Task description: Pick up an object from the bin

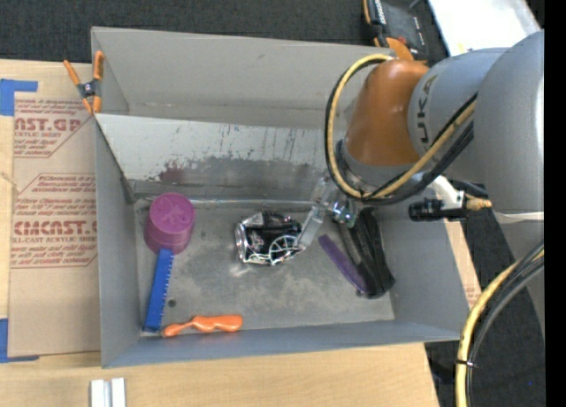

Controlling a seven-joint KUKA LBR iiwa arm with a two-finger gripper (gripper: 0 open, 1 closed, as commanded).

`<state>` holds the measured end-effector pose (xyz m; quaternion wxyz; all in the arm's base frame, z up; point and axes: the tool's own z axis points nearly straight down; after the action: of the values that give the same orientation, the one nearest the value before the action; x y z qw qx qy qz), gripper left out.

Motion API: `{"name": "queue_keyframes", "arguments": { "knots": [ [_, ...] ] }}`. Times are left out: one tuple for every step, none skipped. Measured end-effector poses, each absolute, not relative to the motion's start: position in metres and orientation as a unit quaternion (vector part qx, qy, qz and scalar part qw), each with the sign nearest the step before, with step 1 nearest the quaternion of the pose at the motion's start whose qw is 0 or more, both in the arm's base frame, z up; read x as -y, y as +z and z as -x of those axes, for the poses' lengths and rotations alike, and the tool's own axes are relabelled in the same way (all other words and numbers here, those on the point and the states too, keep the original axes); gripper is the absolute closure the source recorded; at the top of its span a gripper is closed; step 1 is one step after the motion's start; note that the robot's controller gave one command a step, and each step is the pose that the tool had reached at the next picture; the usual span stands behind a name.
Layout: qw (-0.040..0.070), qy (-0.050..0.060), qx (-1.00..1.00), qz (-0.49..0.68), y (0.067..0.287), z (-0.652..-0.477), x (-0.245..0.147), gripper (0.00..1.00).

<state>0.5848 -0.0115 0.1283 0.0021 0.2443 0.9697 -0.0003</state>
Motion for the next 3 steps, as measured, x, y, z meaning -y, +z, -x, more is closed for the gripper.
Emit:
{"name": "queue_keyframes", "arguments": {
  "knots": [
    [0.003, 0.000, -0.987, -0.163, 0.097, -0.584, -0.021, 0.00],
    [0.008, 0.002, -0.969, -0.249, 0.076, -0.582, -0.050, 1.00],
    [0.008, 0.001, -0.969, -0.248, 0.076, -0.582, -0.050, 1.00]
  ]
}}
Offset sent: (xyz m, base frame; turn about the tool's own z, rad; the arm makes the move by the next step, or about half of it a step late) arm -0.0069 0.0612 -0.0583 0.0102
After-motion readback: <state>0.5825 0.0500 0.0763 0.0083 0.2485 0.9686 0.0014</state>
